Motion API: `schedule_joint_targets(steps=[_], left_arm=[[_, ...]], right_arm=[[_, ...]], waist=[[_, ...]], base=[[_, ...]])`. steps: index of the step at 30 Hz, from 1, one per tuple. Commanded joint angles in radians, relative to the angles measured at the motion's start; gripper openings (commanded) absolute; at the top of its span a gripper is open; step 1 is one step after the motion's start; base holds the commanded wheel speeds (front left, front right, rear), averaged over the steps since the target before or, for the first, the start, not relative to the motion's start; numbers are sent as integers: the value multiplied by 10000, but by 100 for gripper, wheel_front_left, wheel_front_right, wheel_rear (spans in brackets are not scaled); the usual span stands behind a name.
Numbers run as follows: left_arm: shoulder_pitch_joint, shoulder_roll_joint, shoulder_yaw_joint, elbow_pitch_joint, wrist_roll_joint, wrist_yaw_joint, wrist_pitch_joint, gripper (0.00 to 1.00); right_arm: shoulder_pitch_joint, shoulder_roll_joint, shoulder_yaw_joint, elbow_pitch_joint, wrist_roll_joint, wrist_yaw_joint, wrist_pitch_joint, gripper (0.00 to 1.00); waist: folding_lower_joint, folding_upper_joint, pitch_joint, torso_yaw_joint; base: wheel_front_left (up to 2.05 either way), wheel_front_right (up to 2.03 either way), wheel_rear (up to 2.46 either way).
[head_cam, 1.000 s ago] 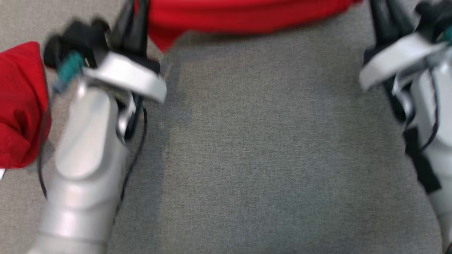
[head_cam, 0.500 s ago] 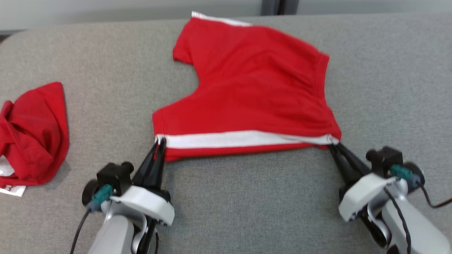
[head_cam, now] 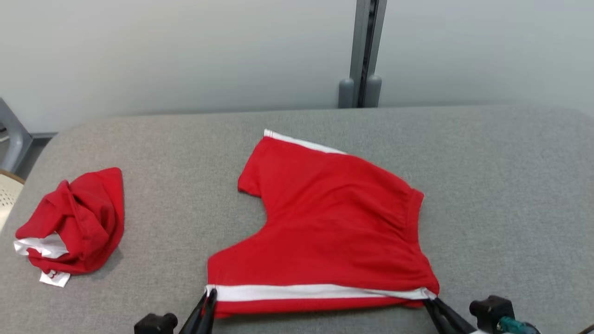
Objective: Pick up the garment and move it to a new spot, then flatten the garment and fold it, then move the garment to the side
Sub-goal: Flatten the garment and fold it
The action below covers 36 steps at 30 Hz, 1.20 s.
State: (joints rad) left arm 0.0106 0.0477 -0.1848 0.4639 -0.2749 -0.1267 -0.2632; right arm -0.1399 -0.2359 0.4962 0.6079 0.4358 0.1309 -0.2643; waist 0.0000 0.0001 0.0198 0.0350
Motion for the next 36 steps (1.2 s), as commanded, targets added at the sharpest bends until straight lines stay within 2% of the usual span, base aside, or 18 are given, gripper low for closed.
schedule_joint_targets(steps=[1,6,9,12,17,24,27,36], left_arm=[[184,55,71,-85,67,-32,-19,0],[690,52,226,-309,150,-47,-20,0],[457,47,268,-580,300,-34,-19,0],[-283,56,38,-918,474,-38,-21,0],[-2130,405,-421,-1096,598,-38,-19,0],[-5155,1387,-1378,-243,407,-39,-19,0],[-6778,1970,-2079,356,109,-40,-19,0],[-8932,2940,-3469,1700,-773,-39,-18,0]], right_arm=[[206,-67,70,-61,67,-3,0,0],[656,-113,181,-411,181,-3,0,0],[630,-114,-17,-779,204,-3,0,0],[251,16,-258,-1111,306,-3,-1,0],[-710,252,-653,-1477,372,-3,0,0],[-2415,704,-901,-1069,762,-1,0,0],[-3243,924,-934,-785,956,-1,0,0],[-4514,1330,-721,-215,1116,-1,0,0]], waist=[[0,-1,-345,11],[0,-1,-387,-2],[0,-1,-196,-102],[0,-1,256,-222],[0,-1,1254,-485],[0,-1,2644,-977],[0,-1,3273,-1213],[0,-1,4115,-1685]], base=[[0,0,0],[0,0,0],[0,0,0],[0,0,0],[0,0,0],[0,0,0],[0,0,0],[0,0,0]])
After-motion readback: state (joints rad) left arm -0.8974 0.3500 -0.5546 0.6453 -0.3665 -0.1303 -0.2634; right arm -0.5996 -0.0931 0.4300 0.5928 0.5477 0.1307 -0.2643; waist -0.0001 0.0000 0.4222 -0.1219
